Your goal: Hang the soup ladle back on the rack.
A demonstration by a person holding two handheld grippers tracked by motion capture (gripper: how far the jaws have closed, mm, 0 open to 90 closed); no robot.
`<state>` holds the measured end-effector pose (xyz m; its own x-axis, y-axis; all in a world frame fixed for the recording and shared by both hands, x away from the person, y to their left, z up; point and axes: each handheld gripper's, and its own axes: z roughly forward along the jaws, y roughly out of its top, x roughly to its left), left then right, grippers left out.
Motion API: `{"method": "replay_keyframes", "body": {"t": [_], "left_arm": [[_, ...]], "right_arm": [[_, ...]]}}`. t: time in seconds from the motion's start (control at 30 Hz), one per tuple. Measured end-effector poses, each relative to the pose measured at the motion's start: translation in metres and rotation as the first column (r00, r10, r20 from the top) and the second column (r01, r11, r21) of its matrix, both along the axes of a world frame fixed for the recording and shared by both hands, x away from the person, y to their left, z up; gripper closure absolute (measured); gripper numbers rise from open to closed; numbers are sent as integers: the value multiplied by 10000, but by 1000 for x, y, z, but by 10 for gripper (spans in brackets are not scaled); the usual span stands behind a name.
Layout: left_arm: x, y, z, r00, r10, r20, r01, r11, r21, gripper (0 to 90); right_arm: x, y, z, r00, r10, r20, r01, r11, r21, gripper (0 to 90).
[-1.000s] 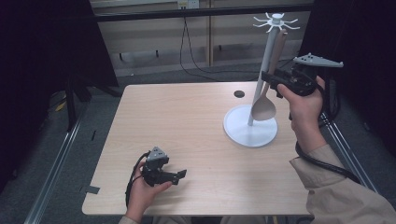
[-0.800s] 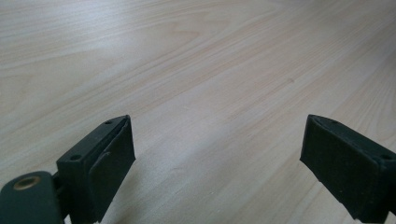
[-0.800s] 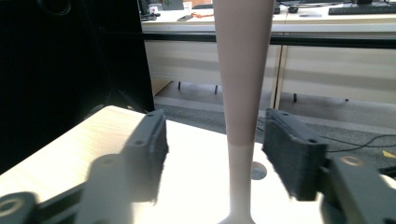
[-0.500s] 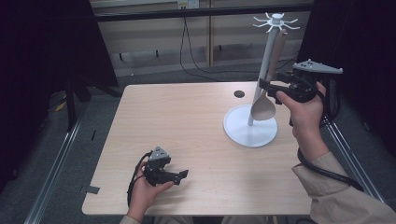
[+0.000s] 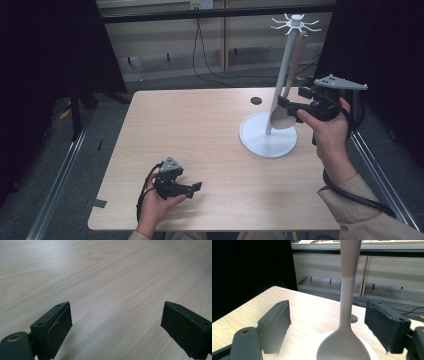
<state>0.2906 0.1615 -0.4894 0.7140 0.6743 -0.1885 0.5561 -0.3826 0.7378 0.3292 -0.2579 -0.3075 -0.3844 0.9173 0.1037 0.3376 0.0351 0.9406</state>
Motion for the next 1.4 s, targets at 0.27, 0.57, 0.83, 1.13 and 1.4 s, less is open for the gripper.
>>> {"method": "replay_keyframes", "body": {"t": [0.27,0.57,0.83,1.13,1.4], "left_arm": [[0,-1,-1,10000,10,-18,-10,10000,36,96],[0,-1,-1,10000,19,-23,-19,10000,4,96],[0,-1,0,10000,0,-21,0,10000,-35,94],[-1,-2,0,10000,-12,-13,11,10000,-69,92],[-1,-1,1,10000,-10,38,10,10000,-58,87]], "right_arm": [[-6,1,-12,9993,244,-268,-247,9996,-110,163],[-14,1,-26,9981,488,-366,-495,9986,-165,146],[-20,3,-35,9969,657,-438,-667,9975,-212,133],[-26,5,-46,9950,783,-614,-795,9967,-171,129],[-34,7,-53,9935,915,-671,-938,9951,-324,114]]}}
